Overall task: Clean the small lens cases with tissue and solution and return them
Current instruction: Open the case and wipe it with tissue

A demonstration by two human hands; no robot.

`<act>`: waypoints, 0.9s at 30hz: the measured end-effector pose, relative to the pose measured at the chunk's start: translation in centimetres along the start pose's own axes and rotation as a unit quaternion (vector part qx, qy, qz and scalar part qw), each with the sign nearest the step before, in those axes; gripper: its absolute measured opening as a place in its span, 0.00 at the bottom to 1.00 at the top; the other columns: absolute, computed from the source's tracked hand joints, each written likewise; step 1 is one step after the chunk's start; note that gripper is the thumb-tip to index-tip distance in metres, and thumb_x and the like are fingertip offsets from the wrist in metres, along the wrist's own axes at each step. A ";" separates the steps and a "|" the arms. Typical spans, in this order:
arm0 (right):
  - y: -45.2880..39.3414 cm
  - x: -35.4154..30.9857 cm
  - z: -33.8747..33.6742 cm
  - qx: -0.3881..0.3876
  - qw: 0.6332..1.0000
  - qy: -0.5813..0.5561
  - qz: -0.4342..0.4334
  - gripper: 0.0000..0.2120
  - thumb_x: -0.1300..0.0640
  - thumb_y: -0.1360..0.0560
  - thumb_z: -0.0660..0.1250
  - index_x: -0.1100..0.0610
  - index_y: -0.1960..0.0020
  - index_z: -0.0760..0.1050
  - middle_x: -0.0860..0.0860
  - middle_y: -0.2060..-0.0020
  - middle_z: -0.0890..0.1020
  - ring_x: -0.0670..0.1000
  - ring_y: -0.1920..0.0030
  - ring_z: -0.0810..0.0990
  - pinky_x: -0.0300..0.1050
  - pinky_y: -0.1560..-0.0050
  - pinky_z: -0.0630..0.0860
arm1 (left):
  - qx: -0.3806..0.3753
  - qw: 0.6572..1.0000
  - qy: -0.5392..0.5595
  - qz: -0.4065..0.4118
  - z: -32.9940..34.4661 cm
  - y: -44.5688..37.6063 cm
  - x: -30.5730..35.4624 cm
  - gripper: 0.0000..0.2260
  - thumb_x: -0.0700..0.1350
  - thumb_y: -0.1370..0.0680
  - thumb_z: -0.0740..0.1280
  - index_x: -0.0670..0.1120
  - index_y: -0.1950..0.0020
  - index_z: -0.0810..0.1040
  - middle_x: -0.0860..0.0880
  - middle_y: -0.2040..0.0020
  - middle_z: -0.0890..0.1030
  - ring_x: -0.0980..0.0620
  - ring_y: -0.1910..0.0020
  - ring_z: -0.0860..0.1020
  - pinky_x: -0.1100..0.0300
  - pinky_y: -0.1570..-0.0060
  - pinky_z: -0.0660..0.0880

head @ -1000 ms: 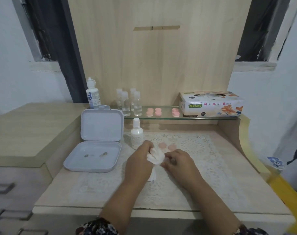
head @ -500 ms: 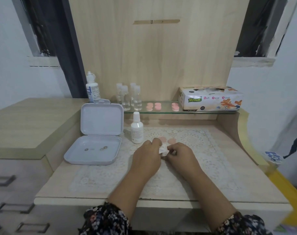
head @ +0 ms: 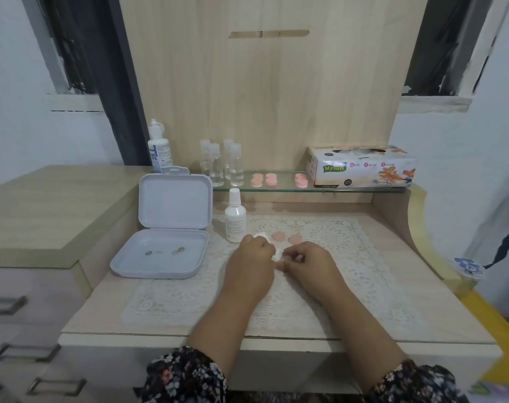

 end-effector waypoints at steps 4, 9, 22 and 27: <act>-0.2 -0.1 0.0 0.000 1.000 0.027 -0.010 0.10 0.55 0.26 0.71 0.54 0.46 0.82 0.46 0.50 0.81 0.43 0.52 0.77 0.37 0.50 0.73 | 0.002 0.997 -0.076 0.025 -0.3 0.5 0.8 0.15 0.49 0.31 0.58 0.43 0.68 0.80 0.49 0.67 0.75 0.47 0.64 0.74 0.56 0.71 0.71; 0.0 -0.2 -0.1 0.003 0.999 0.034 -0.009 0.10 0.54 0.26 0.71 0.54 0.46 0.82 0.44 0.52 0.80 0.44 0.50 0.77 0.38 0.49 0.73 | 0.020 0.990 -0.138 0.034 -0.7 0.4 1.1 0.10 0.47 0.32 0.65 0.45 0.71 0.78 0.50 0.68 0.74 0.48 0.65 0.73 0.57 0.70 0.66; 0.0 -0.1 0.0 0.006 0.999 0.044 0.006 0.13 0.52 0.29 0.74 0.53 0.45 0.82 0.43 0.54 0.77 0.44 0.51 0.76 0.38 0.49 0.71 | -0.049 0.981 0.106 -0.157 0.2 -0.5 -2.3 0.12 0.46 0.19 0.60 0.42 0.58 0.78 0.48 0.55 0.74 0.48 0.50 0.71 0.56 0.51 0.70; 0.0 0.0 -0.1 0.003 0.999 0.044 0.012 0.14 0.52 0.28 0.74 0.53 0.44 0.81 0.43 0.53 0.77 0.44 0.50 0.76 0.38 0.49 0.71 | 0.124 0.922 0.264 -0.253 -3.0 0.6 -3.4 0.10 0.47 0.18 0.59 0.45 0.58 0.70 0.55 0.64 0.72 0.57 0.65 0.70 0.71 0.67 0.65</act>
Point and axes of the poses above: each hand's wrist, its own y-axis away from the middle knuckle, its own z-axis out of the palm, x = y × z, the point moved 6 cm from there along -y, towards the middle knuckle
